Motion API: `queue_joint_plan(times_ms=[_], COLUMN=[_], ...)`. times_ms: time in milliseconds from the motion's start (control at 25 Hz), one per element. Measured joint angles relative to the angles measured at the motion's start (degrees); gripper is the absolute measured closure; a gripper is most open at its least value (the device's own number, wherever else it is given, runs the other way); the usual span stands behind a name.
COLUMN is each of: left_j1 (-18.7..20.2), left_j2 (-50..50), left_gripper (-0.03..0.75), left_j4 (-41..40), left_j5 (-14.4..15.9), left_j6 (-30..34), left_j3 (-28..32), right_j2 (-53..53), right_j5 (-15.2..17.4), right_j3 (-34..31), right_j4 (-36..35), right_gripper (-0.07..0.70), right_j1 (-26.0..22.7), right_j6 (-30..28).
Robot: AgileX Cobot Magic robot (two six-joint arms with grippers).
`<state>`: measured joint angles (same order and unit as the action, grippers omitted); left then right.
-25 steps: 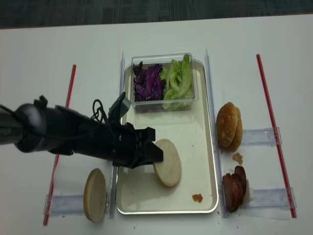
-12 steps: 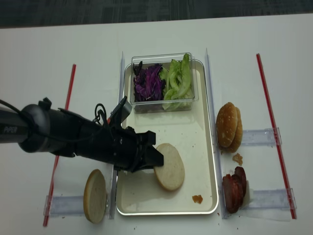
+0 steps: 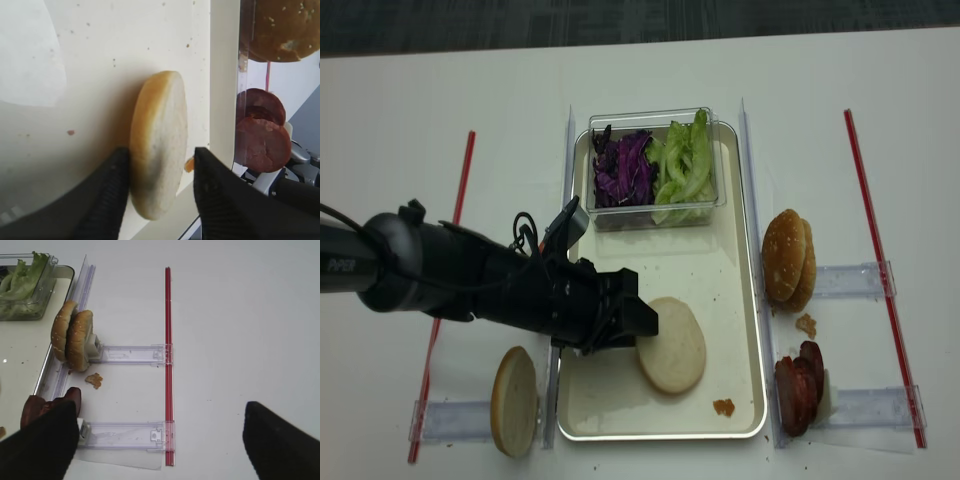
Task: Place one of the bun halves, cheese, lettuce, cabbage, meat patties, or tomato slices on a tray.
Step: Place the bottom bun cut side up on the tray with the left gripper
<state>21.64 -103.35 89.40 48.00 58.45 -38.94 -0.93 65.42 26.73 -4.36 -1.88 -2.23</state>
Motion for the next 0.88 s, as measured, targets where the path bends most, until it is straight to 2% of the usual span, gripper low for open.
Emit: queue_joint_plan(times_ms=[880], left_j1=[0.0], left_j2=[1.6], left_gripper=[0.412], left_j4=[-0.8], left_j5=[-0.2], left_j6=[0.2], left_j3=[0.0], right_j2=[0.0], right_j5=[0.0], right_j3=[0.0], right_j4=[0.0], right_gripper=[-0.062], right_j1=[0.0], right_j6=[0.0])
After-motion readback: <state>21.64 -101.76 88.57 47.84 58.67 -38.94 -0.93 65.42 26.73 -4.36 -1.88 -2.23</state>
